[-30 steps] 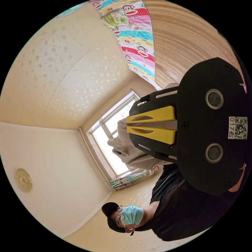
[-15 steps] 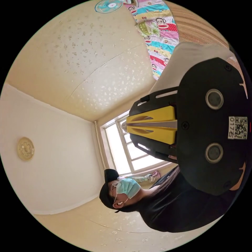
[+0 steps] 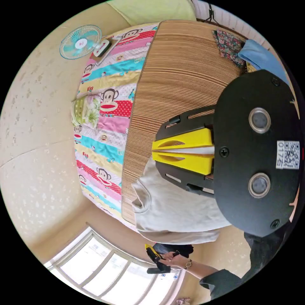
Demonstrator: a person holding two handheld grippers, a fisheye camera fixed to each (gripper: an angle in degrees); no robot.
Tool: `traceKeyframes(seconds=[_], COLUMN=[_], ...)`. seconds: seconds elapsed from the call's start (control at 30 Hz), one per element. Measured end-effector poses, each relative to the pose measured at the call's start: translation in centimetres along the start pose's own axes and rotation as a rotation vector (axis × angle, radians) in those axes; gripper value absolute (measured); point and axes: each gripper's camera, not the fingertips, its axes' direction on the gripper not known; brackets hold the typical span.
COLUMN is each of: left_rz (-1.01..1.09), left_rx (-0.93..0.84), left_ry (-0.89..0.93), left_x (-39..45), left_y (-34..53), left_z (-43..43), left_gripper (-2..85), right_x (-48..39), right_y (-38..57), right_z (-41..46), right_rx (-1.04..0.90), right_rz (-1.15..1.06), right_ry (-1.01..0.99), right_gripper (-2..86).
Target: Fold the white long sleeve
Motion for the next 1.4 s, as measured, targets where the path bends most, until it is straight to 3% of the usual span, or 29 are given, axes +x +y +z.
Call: traceKeyframes(seconds=[0.13,0.3,0.33,0.5,0.63,0.67,0.8,0.9,1.0,1.07,1.2,1.27,1.4], left_rz=[-0.016,-0.084,-0.080,-0.023,0.019,0.022,0.043,0.025,-0.039,-0.273,-0.528,-0.599,-0.714], left_rx=[-0.199,-0.581,-0.558,-0.286,-0.494,-0.596,-0.658,-0.513,-0.298,-0.133,0.023,0.000,-0.008], left_ry=[-0.010,-0.165,-0.118,-0.438,-0.386,-0.355,-0.298,-0.372,-0.601,-0.660,-0.339,-0.092,0.173], left_x=[-2.8,-7.5,-8.1,-9.7,-13.8,-15.1,-17.3,-19.3,-22.7,-27.5,-33.5,-36.2,-39.1], left_y=[7.2,19.5,20.9,19.2,16.9,17.0,14.3,10.3,7.8,8.1,10.3,10.4,8.9], left_z=[9.9,15.9,14.3,1.4,1.4,2.8,2.1,-4.5,-13.6,-20.8,-26.3,-25.0,-20.5], left_gripper=[-0.4,0.3,0.6,6.8,11.7,11.3,4.5,1.8,2.2,4.0,8.4,10.8,12.6], right_x=[-4.5,-8.6,-8.5,-3.0,-0.9,-1.1,-2.7,-4.1,-4.9,-5.0,-4.1,-3.5,-2.9], right_y=[8.0,20.5,22.0,18.9,13.7,12.4,10.1,10.2,11.6,13.1,14.9,15.5,15.3], right_z=[11.3,19.7,18.4,15.0,12.0,11.1,7.9,5.7,4.3,3.6,2.4,1.6,0.0], right_rx=[-0.198,-0.581,-0.520,-0.585,-0.574,-0.566,-0.519,-0.496,-0.501,-0.513,-0.482,-0.455,-0.433], right_rz=[-0.090,-0.153,-0.186,-0.019,0.041,0.046,0.063,0.104,0.167,0.252,0.410,0.500,0.587], right_ry=[-0.188,-0.156,-0.144,-0.204,-0.186,-0.181,-0.183,-0.211,-0.248,-0.288,-0.375,-0.423,-0.468], right_gripper=[0.5,0.5,0.5,0.4,0.4,0.4,0.5,0.5,0.5,0.5,0.7,0.6,0.6])
